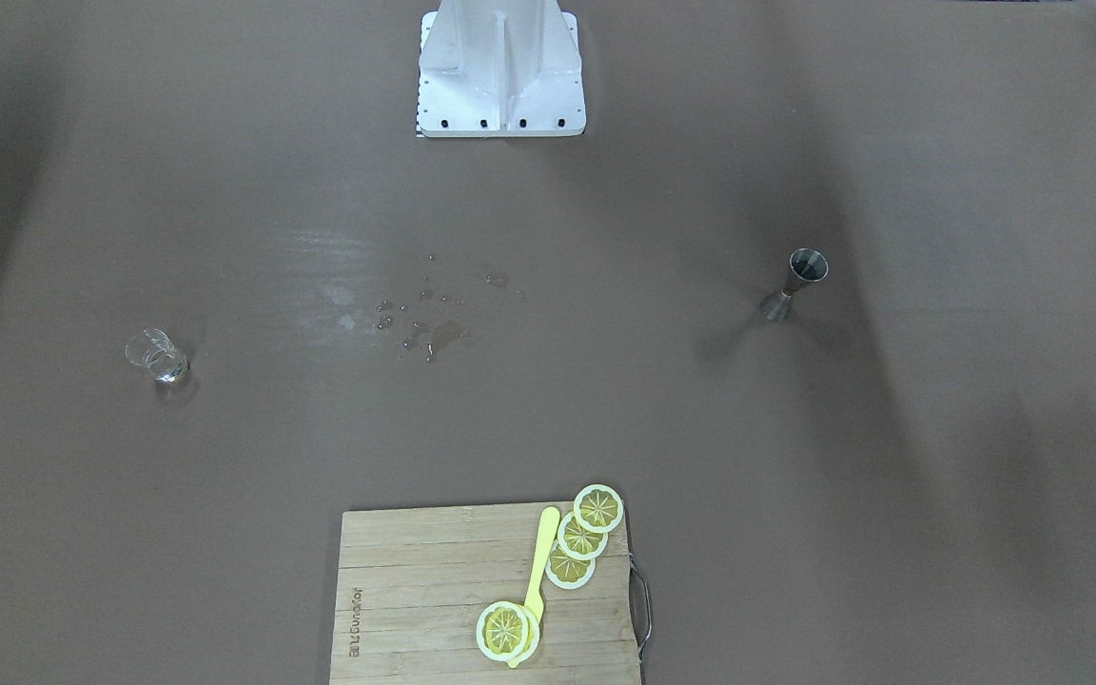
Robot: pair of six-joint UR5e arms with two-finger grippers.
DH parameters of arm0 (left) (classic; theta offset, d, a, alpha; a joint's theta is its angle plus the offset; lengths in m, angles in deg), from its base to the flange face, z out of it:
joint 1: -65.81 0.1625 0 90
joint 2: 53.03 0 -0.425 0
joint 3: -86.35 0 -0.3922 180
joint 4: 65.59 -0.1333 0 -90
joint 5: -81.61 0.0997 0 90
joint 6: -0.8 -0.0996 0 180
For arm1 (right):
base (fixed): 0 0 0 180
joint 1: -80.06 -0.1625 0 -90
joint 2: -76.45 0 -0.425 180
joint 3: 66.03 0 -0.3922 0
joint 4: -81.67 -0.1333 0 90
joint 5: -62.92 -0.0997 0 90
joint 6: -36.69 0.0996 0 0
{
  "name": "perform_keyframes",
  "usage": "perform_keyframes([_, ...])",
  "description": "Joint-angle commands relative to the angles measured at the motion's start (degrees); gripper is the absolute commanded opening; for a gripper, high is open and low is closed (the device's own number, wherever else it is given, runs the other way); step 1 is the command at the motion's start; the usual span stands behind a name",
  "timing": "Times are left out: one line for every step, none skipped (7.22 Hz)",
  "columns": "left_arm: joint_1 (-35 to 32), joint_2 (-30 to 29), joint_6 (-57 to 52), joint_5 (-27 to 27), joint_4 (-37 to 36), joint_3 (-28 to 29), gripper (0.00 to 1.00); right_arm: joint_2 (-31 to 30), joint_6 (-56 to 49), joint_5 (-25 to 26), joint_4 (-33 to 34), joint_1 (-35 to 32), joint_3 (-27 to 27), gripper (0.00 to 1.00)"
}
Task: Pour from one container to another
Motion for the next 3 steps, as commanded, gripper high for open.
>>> perform_keyframes([0.1,-1.21,-0.13,-0.28,-0.65,-0.29,0.99,0.0,0.0,-0.17,0.07,-0.01,0.0,1.0])
perform_keyframes([0.1,-1.21,0.05,-0.37,-0.74,-0.72,0.99,0.0,-0.09,-0.17,0.16,-0.01,0.0,1.0])
perform_keyframes([0.1,-1.21,0.05,-0.28,-0.65,-0.73,0.99,0.0,-0.09,-0.17,0.34,-0.01,0.0,1.0])
